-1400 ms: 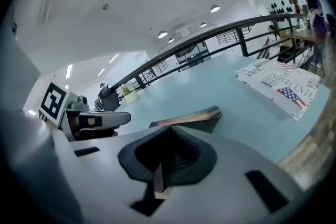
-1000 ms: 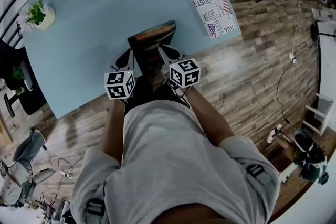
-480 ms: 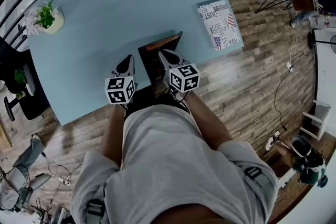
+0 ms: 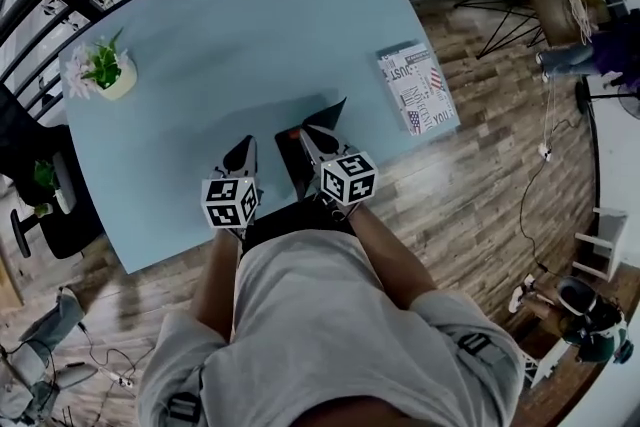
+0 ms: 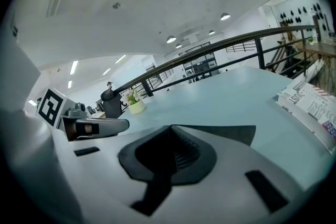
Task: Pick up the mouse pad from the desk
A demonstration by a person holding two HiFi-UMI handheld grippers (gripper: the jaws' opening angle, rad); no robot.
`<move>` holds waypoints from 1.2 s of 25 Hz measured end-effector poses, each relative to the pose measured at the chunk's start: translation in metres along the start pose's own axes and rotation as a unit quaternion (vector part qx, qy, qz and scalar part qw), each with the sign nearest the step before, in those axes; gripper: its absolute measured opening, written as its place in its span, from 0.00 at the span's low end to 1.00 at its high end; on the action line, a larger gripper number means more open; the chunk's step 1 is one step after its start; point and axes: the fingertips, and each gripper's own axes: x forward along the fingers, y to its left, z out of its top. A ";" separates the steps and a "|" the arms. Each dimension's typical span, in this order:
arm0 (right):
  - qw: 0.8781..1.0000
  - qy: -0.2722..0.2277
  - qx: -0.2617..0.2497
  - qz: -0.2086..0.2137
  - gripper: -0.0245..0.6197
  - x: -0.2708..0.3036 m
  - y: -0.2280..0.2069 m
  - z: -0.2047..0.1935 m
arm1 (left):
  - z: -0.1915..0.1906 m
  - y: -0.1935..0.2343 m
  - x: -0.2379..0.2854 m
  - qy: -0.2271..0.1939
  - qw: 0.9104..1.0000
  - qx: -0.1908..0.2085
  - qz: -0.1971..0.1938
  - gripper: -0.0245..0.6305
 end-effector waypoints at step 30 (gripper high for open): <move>0.985 -0.064 -0.124 0.103 0.06 0.001 0.057 0.102 | 0.083 -0.005 -0.050 -0.119 0.988 -0.021 0.096 0.06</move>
